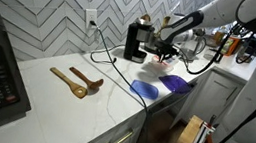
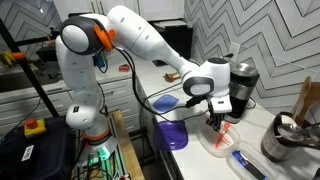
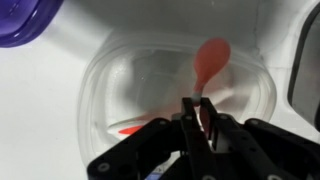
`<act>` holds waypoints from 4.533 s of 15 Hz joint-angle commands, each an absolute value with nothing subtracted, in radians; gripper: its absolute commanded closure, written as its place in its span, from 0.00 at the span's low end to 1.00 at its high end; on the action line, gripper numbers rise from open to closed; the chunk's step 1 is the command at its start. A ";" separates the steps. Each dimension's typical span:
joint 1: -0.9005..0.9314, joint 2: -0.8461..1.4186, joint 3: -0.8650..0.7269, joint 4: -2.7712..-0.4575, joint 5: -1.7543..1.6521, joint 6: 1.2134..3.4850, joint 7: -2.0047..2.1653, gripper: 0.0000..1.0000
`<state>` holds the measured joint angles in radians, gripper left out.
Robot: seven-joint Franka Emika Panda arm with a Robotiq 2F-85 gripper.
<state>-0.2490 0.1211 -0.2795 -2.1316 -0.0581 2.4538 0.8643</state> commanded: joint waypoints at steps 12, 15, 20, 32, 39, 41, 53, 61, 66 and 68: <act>-0.269 0.122 -0.296 -2.145 0.024 2.445 0.592 0.53; -0.269 0.132 -0.299 -2.144 0.030 2.444 0.579 0.31; -0.278 0.138 -0.305 -2.144 0.032 2.445 0.495 0.69; -0.310 0.093 -0.309 -2.164 0.042 2.479 0.146 0.96; -0.298 0.101 -0.302 -2.170 0.044 2.477 0.176 0.53; -0.299 0.093 -0.302 -2.172 0.045 2.478 0.179 0.38; -0.308 0.073 -0.308 -2.208 0.055 2.571 0.093 0.00; -0.314 0.125 -0.287 -2.237 0.083 2.793 -0.056 0.00; -0.323 0.153 -0.270 -2.235 0.088 2.837 -0.145 0.12; -0.328 0.160 -0.265 -2.235 0.095 2.848 -0.173 0.19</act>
<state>-0.3054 0.1455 -0.2828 -2.2258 0.0609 2.8089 -0.1050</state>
